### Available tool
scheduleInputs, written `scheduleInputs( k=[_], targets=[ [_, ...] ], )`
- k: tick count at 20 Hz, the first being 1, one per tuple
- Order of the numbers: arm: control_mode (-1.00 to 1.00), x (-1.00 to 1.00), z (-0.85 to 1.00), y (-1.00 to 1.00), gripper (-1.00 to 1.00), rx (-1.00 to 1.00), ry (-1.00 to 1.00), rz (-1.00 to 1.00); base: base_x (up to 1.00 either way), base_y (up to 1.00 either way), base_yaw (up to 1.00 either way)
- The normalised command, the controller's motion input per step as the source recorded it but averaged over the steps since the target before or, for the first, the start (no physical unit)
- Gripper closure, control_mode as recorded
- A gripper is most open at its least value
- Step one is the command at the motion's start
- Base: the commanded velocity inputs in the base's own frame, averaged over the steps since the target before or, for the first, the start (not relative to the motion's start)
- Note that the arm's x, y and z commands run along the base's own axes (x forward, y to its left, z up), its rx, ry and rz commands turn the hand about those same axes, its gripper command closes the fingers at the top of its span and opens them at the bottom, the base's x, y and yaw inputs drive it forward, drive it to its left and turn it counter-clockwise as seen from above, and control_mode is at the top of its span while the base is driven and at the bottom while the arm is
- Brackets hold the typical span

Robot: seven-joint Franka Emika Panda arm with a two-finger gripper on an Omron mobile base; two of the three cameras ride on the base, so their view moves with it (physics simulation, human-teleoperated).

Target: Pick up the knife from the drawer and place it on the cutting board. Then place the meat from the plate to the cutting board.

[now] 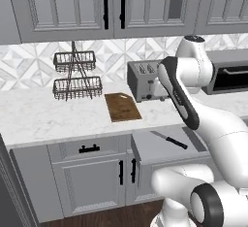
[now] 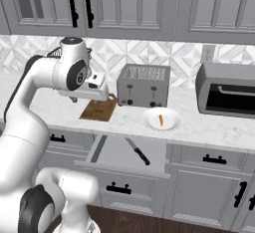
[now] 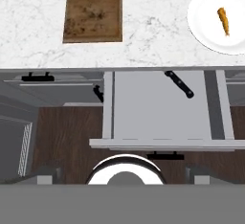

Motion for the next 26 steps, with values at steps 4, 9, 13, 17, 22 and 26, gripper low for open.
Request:
scheduleInputs(
  k=[4,9,13,17,22,26],
  targets=[
    [1.0,0.0,0.0,0.0,-1.0,0.0,0.0,0.0,-0.37,0.0,0.0],
    [1.0,0.0,0.0,0.0,-1.0,0.0,0.0,0.0,-0.12,0.0,0.0],
    [1.0,0.0,0.0,0.0,-1.0,0.0,0.0,0.0,0.0,0.0,0.0],
    [1.0,0.0,0.0,0.0,-1.0,0.0,0.0,0.0,0.0,-0.01,0.0],
    [-1.0,-0.05,-0.8,-0.27,-1.0,-0.02,0.0,0.0,0.0,0.0,0.0],
    [-1.0,0.0,-1.0,-0.24,-1.0,-0.08,0.05,0.0,0.0,0.0,0.0]
  ],
)
